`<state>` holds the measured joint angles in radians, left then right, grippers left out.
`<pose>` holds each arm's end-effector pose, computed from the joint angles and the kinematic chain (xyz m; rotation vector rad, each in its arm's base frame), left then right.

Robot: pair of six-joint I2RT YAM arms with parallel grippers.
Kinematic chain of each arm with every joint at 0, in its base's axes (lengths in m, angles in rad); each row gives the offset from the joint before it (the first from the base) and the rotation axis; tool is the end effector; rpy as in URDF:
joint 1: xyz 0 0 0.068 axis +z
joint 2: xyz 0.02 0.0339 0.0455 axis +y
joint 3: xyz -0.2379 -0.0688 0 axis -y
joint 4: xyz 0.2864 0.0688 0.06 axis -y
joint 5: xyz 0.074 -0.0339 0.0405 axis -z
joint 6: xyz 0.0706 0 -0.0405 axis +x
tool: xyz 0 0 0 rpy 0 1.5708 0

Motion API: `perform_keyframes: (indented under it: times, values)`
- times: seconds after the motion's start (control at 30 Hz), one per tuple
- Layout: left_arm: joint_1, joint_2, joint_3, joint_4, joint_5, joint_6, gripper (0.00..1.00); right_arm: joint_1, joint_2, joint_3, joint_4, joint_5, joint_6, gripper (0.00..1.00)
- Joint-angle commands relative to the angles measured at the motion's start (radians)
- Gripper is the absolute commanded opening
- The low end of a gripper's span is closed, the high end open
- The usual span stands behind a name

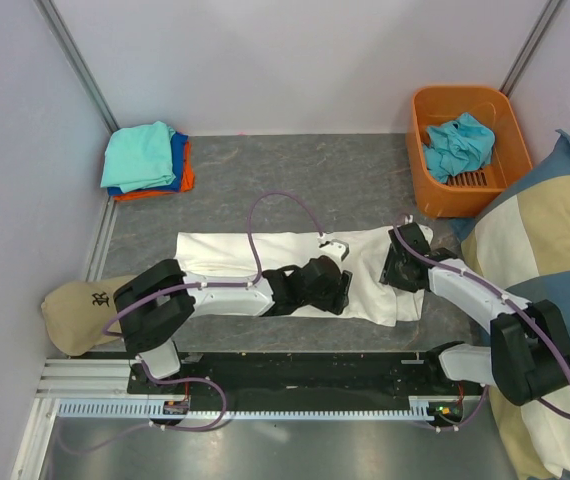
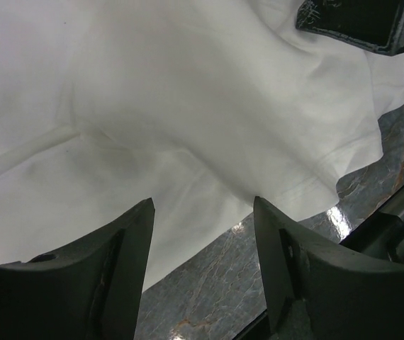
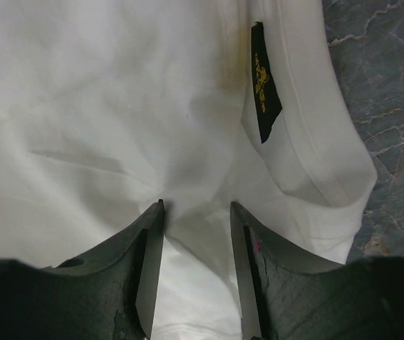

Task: Fold and stack the t-shirts
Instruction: Fold the tshirt

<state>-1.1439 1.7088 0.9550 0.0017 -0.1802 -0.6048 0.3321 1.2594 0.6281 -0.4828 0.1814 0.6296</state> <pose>0.1802 -0.3656 0.0989 0.5494 2.3425 -0.6608 0.2660 0.0783 0.0906 0.4488 2.6163 0.0713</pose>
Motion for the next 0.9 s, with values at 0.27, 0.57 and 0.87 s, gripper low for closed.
perform_keyframes:
  times: [0.27,0.57,0.87]
  values:
    - [-0.024,0.078,0.085,0.05,0.018,0.0,0.64,0.004,0.044,-0.007,0.082,-0.023,0.022,0.5]
    - [-0.024,0.209,0.197,0.055,0.025,0.059,0.62,0.005,0.026,-0.021,0.079,-0.03,0.024,0.5]
    - [-0.022,0.232,0.249,0.015,0.018,0.073,0.61,0.005,0.015,-0.036,0.078,-0.026,0.025,0.5]
